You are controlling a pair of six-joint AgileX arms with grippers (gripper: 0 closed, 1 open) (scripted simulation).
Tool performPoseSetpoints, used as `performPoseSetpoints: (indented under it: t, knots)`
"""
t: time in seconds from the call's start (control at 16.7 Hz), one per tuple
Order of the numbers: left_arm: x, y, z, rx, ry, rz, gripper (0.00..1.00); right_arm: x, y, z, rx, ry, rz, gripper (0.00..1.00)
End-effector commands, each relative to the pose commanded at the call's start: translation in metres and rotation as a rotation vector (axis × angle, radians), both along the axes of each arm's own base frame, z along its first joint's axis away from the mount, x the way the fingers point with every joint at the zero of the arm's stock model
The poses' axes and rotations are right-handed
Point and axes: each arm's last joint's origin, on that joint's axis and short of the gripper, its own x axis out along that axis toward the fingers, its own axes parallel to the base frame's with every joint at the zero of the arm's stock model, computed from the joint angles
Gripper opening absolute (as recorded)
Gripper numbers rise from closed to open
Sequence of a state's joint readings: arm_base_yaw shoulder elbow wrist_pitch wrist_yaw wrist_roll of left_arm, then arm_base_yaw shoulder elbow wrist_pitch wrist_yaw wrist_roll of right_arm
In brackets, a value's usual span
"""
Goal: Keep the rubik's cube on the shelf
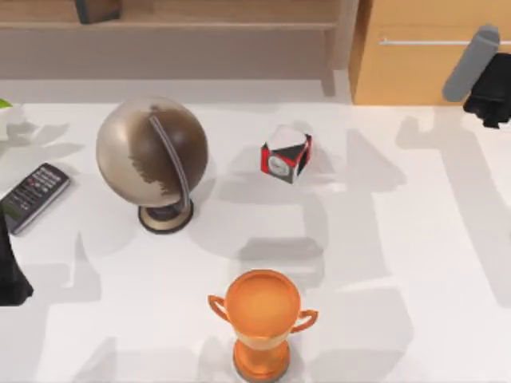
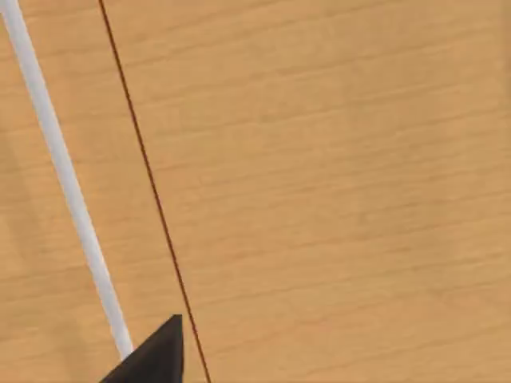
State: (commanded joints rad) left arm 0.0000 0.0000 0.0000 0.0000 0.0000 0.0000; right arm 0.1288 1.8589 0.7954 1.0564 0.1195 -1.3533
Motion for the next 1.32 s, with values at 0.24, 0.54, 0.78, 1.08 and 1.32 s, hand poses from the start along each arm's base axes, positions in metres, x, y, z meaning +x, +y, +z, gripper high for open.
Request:
performPoseSetpoints:
  t: [0.24, 0.54, 0.78, 1.08, 1.32]
  knots:
    - [0.0, 0.0, 0.0, 0.0, 0.0, 0.0, 1.0, 0.028, 0.015, -0.048, -0.132, -0.008, -0.022, 1.0]
    - [0.0, 0.0, 0.0, 0.0, 0.0, 0.0, 1.0, 0.038, 0.023, -0.077, -0.201, -0.008, -0.039, 1.0]
    - [0.0, 0.0, 0.0, 0.0, 0.0, 0.0, 1.0, 0.038, 0.023, -0.077, -0.201, -0.008, -0.039, 1.0]
    - [0.0, 0.0, 0.0, 0.0, 0.0, 0.0, 1.0, 0.049, 0.022, -0.077, -0.201, -0.008, -0.039, 1.0]
    - [0.0, 0.0, 0.0, 0.0, 0.0, 0.0, 1.0, 0.063, 0.023, -0.077, -0.201, -0.008, -0.039, 1.0]
